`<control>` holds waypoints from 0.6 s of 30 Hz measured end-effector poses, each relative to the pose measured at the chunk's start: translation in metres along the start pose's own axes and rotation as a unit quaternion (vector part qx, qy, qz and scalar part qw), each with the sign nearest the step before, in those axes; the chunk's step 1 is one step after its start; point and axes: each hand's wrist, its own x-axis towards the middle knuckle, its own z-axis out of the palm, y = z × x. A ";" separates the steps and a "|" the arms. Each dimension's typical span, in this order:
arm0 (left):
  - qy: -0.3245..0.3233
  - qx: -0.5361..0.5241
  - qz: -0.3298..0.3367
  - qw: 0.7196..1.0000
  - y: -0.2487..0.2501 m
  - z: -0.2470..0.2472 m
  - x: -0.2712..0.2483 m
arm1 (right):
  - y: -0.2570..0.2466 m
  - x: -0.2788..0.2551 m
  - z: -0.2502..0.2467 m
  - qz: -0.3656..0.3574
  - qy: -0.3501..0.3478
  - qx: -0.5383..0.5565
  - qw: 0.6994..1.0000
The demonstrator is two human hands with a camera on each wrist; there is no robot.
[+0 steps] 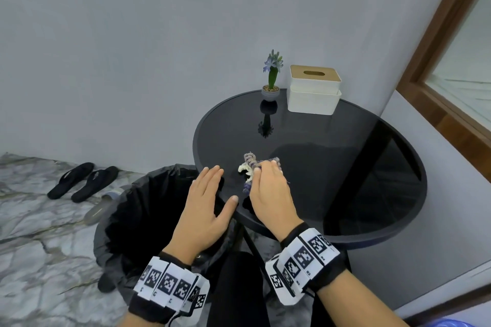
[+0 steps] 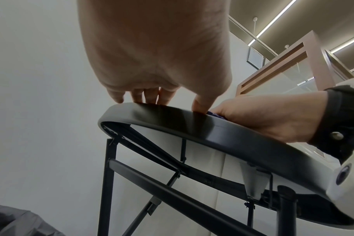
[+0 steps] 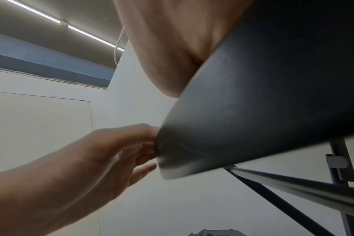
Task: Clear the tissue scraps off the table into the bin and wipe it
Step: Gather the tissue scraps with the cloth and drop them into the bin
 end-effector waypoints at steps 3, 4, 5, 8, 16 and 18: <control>-0.001 -0.004 -0.008 1.000 -0.003 -0.004 0.003 | -0.006 0.004 0.007 -0.002 0.023 0.014 1.000; -0.002 -0.008 -0.012 1.000 -0.004 -0.005 0.004 | -0.009 0.006 0.009 -0.001 0.026 0.013 1.000; 0.000 -0.012 -0.017 1.000 -0.004 -0.006 0.005 | -0.011 0.007 0.012 -0.007 0.027 0.007 1.000; 0.010 -0.019 -0.027 0.999 -0.008 -0.008 0.007 | -0.019 0.012 0.017 -0.003 0.010 -0.004 1.000; 0.010 -0.033 -0.030 0.999 -0.011 -0.012 0.007 | -0.015 0.033 0.007 0.105 -0.009 0.117 0.988; 0.008 -0.035 -0.030 0.999 -0.011 -0.013 0.006 | -0.014 0.034 -0.010 0.114 0.011 0.124 0.986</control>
